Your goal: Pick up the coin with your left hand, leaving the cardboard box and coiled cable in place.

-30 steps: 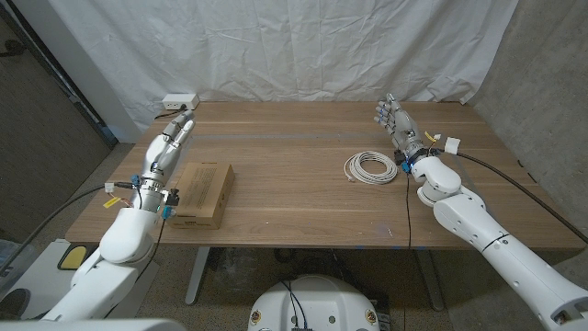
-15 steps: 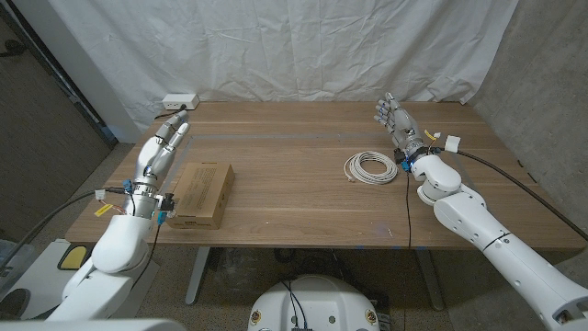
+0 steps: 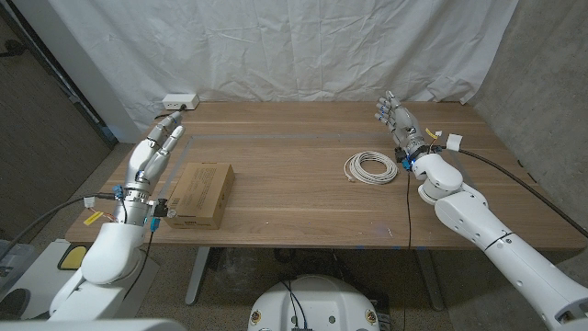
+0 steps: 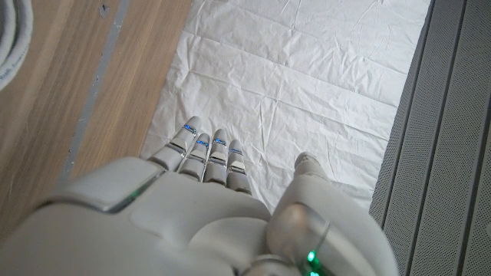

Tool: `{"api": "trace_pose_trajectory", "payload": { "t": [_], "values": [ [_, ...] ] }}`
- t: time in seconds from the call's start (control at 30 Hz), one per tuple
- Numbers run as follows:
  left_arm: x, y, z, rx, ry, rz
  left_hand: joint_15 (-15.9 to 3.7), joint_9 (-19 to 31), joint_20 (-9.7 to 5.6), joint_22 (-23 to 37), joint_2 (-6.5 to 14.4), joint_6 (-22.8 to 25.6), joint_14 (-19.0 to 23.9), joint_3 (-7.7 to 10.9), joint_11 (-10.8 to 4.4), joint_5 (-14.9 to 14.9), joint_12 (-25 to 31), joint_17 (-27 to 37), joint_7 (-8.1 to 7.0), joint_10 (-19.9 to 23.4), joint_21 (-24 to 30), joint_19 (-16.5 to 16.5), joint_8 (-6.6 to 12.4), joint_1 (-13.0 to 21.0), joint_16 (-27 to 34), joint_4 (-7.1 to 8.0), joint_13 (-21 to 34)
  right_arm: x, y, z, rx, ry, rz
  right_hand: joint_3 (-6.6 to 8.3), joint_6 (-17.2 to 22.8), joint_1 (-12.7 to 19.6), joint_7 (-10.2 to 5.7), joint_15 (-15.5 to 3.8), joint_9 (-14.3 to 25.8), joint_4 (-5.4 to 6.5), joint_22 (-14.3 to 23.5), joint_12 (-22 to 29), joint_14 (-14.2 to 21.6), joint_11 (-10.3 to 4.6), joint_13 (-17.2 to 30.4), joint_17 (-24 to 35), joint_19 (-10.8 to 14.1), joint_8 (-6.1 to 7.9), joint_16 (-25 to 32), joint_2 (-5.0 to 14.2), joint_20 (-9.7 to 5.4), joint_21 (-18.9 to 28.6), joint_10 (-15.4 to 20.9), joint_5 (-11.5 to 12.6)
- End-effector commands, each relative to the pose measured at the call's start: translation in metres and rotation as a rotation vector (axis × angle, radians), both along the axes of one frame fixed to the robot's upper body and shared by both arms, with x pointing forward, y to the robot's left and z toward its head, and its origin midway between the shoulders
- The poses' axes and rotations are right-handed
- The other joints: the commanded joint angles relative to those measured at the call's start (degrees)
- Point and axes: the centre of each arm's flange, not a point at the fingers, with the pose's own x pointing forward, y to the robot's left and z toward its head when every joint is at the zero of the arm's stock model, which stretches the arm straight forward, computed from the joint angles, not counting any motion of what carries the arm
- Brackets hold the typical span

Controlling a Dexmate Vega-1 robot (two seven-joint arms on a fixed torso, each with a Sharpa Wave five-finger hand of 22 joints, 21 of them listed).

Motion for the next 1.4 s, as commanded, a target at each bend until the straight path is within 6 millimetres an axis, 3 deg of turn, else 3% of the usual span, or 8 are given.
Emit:
{"api": "trace_pose_trajectory", "payload": {
  "t": [0.03,0.47,1.07,1.23,1.4],
  "values": [
    [-0.02,0.004,-0.007,0.027,-0.01,0.094,-0.5,0.1,-3.33,0.3,0.0,0.5,0.3,0.15,-0.03,0.4,0.0,0.2,0.22,0.4,-0.1,0.0,-0.07,0.6,-0.1,-0.43,0.3,-0.003,-0.004,0.001,0.009,-0.005,-0.008,0.21,0.5,0.4,-0.14,0.22,0.1,-0.38,0.3,-0.1,0.4,-0.09,0.3,0.1,0.7,0.02,-0.1,0.36,-1.87,-0.2,0.2,-0.2],
    [-0.035,0.004,-0.014,0.083,0.034,0.158,-0.85,0.1,-3.08,0.4,0.0,1.1,1.2,0.01,-0.61,0.5,0.0,0.3,-0.25,1.2,0.2,1.1,-0.13,0.9,0.0,-0.55,0.3,-0.003,-0.003,-0.002,0.012,-0.006,-0.008,0.19,0.6,0.4,-0.07,0.29,0.1,-0.49,0.4,-0.2,0.4,-0.19,0.3,0.1,0.7,-0.01,-0.2,0.32,-1.86,-0.4,0.3,-0.4],
    [-0.051,0.007,-0.038,0.045,0.077,0.211,-0.75,0.1,-2.47,0.4,-0.2,2.4,1.3,-0.14,0.2,0.6,-0.3,0.3,-0.14,1.4,-0.1,1.0,-0.01,1.5,-0.2,-0.96,0.3,-0.009,-0.003,-0.008,0.01,0.0,-0.02,0.26,0.5,0.5,-0.19,0.31,0.1,-0.65,0.4,-0.3,0.4,-0.09,0.3,0.1,0.8,-0.09,-0.2,0.42,-1.76,-0.8,0.3,-0.5],
    [-0.052,0.006,-0.044,0.056,0.099,0.213,-0.98,0.1,-0.61,0.5,-0.2,2.9,1.0,-0.17,-0.42,0.6,-0.5,0.3,-0.3,1.4,-0.5,0.4,0.0,1.9,-0.5,-1.18,0.3,-0.011,-0.001,-0.009,0.009,-0.003,-0.018,0.27,0.5,0.5,-0.17,0.32,0.1,-0.68,0.4,-0.3,0.4,-0.08,0.3,0.1,0.9,-0.11,-0.2,0.43,-1.76,-0.8,0.4,-0.5],
    [-0.059,0.006,-0.047,0.071,0.11,0.249,-1.05,0.1,-0.53,0.5,-0.2,3.3,0.5,-0.16,-0.12,0.7,-0.8,0.3,-0.3,0.9,-0.8,-0.3,0.0,2.3,-0.7,-1.35,0.4,-0.012,-0.001,-0.01,0.01,-0.003,-0.019,0.28,0.5,0.6,-0.17,0.36,0.1,-0.71,0.4,-0.3,0.5,-0.11,0.3,0.2,1.0,-0.12,-0.2,0.46,-1.73,-0.9,0.4,-0.5]
  ]
}}
